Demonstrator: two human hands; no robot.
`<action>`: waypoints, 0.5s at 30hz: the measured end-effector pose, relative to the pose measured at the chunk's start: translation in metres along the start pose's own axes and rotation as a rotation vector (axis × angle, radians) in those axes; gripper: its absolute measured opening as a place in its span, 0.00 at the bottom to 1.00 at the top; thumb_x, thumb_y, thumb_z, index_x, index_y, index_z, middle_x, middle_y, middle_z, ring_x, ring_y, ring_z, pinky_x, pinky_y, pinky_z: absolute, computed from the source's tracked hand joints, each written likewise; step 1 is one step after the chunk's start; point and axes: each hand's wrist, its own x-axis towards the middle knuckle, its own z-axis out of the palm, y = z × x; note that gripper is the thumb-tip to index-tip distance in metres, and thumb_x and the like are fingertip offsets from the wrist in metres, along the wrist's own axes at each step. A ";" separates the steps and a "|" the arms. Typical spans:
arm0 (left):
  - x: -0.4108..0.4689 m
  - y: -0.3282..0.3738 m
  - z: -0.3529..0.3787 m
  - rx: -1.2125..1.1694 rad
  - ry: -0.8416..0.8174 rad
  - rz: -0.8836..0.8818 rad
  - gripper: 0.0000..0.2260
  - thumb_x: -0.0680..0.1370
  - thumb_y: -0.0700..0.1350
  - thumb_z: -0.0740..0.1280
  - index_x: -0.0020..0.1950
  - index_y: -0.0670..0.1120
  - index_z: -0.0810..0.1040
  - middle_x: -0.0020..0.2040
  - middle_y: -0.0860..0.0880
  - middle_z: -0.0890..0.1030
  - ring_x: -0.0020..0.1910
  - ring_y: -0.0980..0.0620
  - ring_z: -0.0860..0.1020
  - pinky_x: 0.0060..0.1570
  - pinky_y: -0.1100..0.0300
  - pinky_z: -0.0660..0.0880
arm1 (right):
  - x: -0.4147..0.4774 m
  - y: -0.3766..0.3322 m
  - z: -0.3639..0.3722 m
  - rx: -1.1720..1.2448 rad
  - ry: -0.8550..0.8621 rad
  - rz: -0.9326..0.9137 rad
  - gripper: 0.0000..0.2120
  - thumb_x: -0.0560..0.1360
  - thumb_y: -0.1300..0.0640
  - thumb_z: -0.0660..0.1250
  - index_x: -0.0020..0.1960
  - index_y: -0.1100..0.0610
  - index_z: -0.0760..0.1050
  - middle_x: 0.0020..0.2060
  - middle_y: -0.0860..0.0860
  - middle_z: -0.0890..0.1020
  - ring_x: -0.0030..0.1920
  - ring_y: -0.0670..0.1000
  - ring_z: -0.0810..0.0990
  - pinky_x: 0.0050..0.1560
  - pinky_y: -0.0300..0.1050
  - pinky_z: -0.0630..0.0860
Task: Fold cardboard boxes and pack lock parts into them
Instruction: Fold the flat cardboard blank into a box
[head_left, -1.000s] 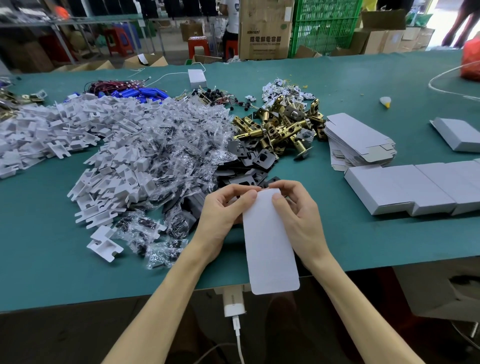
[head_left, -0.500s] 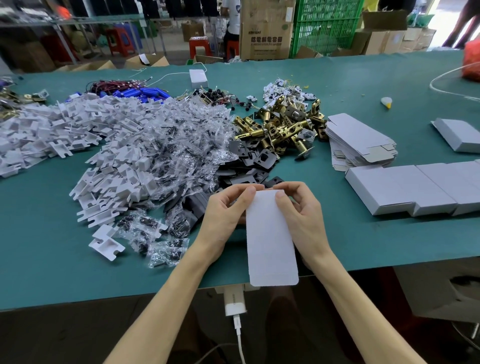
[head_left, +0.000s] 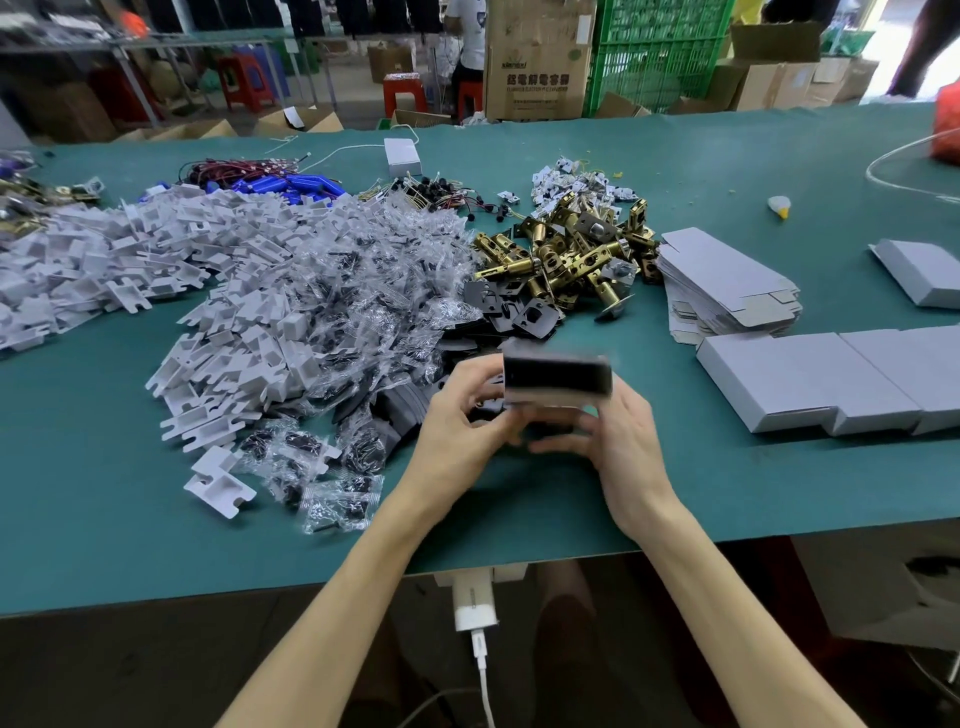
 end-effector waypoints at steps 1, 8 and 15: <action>-0.001 0.001 0.001 -0.017 0.020 -0.018 0.17 0.78 0.36 0.74 0.66 0.42 0.79 0.65 0.40 0.79 0.58 0.41 0.81 0.44 0.53 0.81 | 0.000 0.000 0.001 -0.001 -0.019 -0.005 0.22 0.87 0.47 0.54 0.63 0.60 0.80 0.51 0.61 0.86 0.47 0.62 0.87 0.37 0.50 0.83; -0.001 0.004 0.001 -0.050 0.041 -0.091 0.15 0.79 0.42 0.75 0.64 0.45 0.79 0.53 0.40 0.86 0.49 0.48 0.84 0.52 0.52 0.82 | 0.001 0.007 -0.002 -0.099 0.005 -0.074 0.18 0.83 0.45 0.61 0.61 0.58 0.77 0.49 0.57 0.85 0.42 0.56 0.85 0.33 0.45 0.80; -0.003 0.010 -0.002 -0.218 0.204 -0.119 0.17 0.76 0.52 0.73 0.62 0.47 0.79 0.57 0.48 0.86 0.56 0.49 0.85 0.54 0.54 0.82 | -0.002 0.012 0.000 -0.383 -0.094 -0.089 0.16 0.80 0.40 0.65 0.56 0.51 0.81 0.35 0.47 0.82 0.31 0.45 0.78 0.33 0.36 0.72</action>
